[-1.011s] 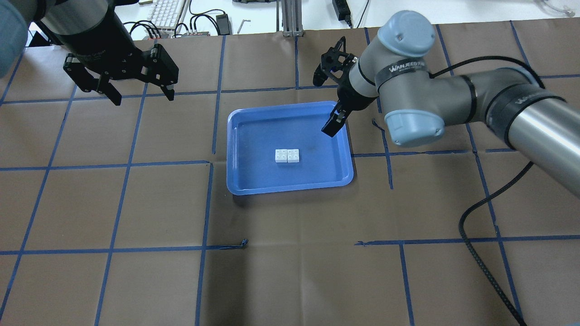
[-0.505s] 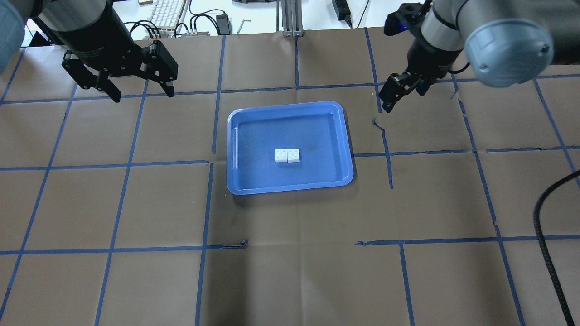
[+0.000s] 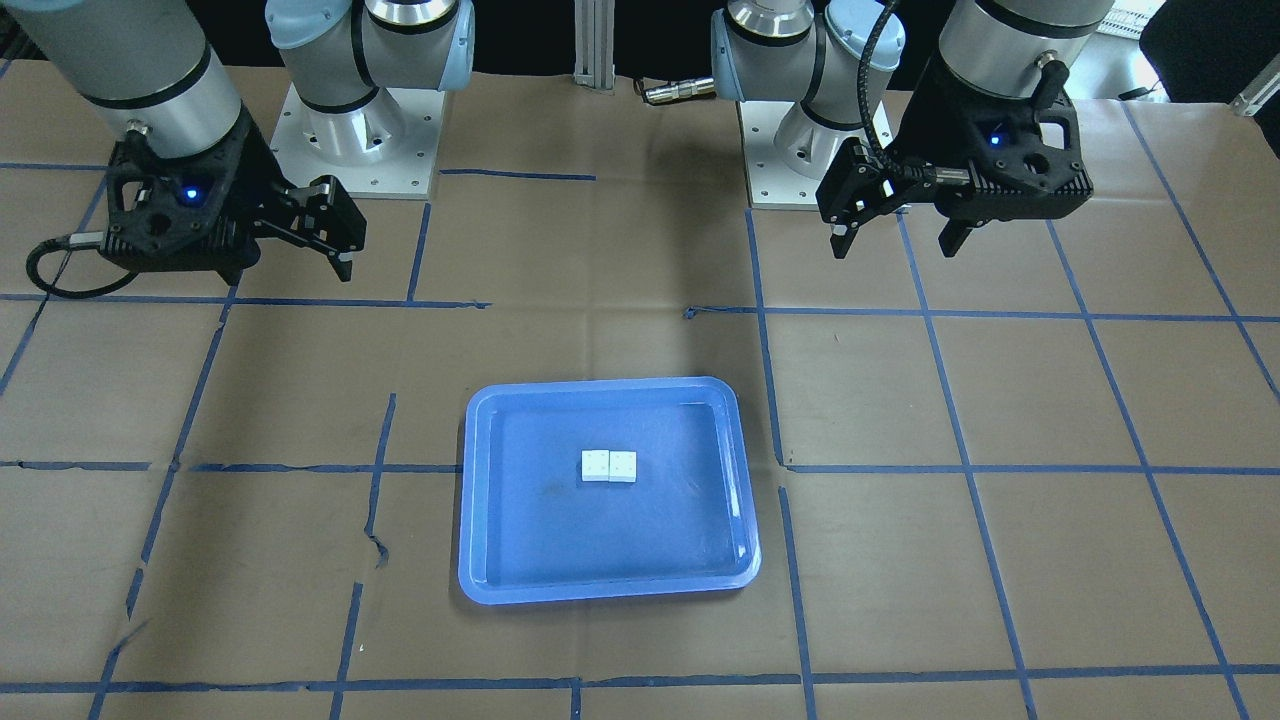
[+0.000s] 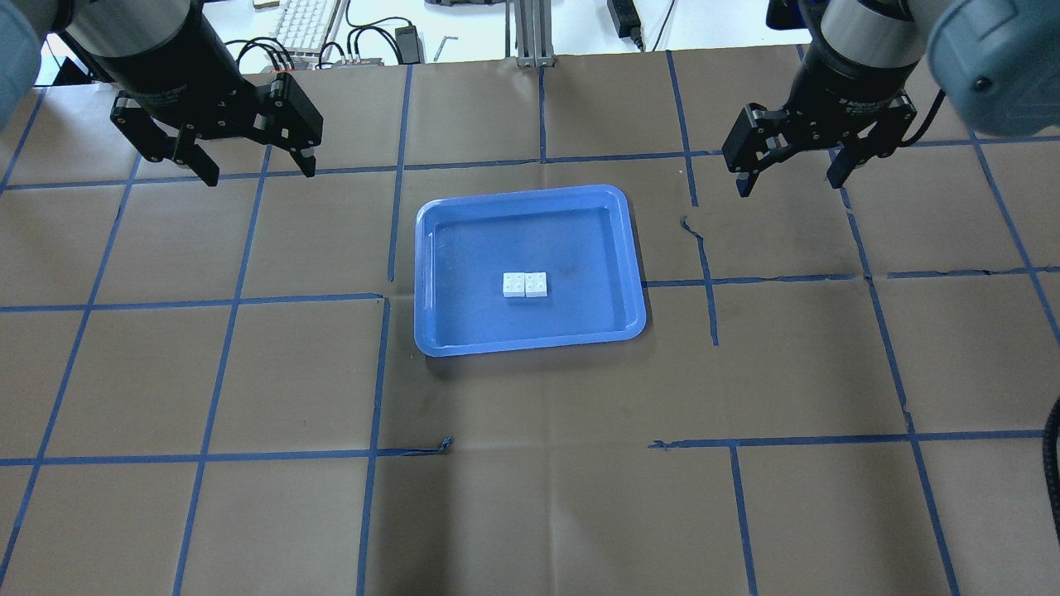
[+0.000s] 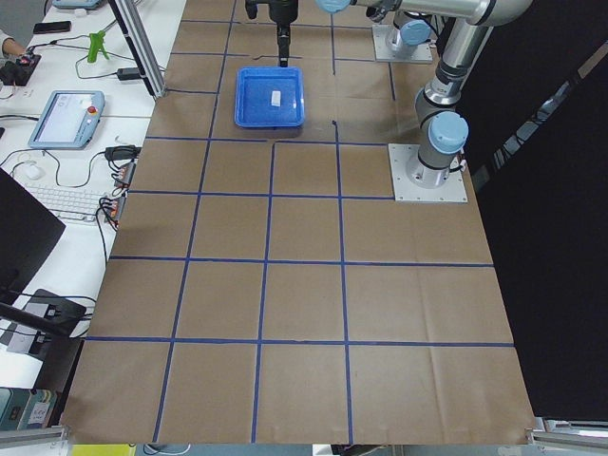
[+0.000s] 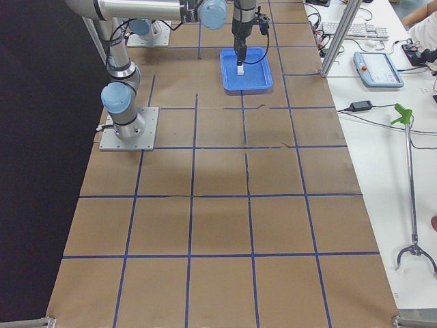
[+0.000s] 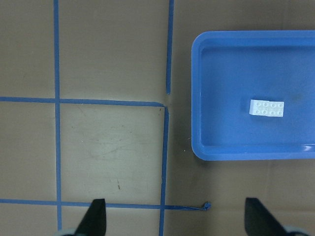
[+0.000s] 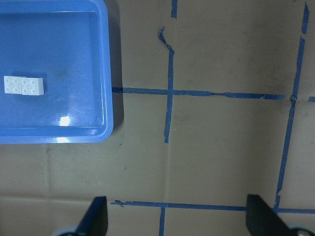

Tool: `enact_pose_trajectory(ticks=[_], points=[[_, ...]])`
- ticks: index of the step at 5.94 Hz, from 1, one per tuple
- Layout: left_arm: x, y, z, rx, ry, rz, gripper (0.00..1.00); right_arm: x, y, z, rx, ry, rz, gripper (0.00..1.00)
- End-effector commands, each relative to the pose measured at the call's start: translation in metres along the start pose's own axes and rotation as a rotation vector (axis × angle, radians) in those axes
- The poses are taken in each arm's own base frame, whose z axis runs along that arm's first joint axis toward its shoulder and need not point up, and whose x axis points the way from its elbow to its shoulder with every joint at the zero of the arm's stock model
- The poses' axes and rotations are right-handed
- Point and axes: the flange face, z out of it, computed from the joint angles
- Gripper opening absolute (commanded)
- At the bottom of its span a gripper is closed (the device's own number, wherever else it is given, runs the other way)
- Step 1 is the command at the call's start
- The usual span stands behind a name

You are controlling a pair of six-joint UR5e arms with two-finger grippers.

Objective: Assemble white blocks and place on blue tray

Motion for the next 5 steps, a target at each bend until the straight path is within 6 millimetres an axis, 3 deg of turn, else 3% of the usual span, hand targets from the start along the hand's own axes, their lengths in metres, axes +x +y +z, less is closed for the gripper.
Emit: enact_pose_trajectory(ticks=[1, 5], points=[[0.0002, -0.001, -0.004, 0.007, -0.001, -0.001, 1.0, -0.0133, 0.0049, -0.0035, 0.008, 0.003, 0.012, 1.0], [0.002, 0.0038, -0.0116, 0.021, 0.003, 0.001, 1.0, -0.0052, 0.0031, -0.0042, 0.013, 0.006, 0.026, 1.0]])
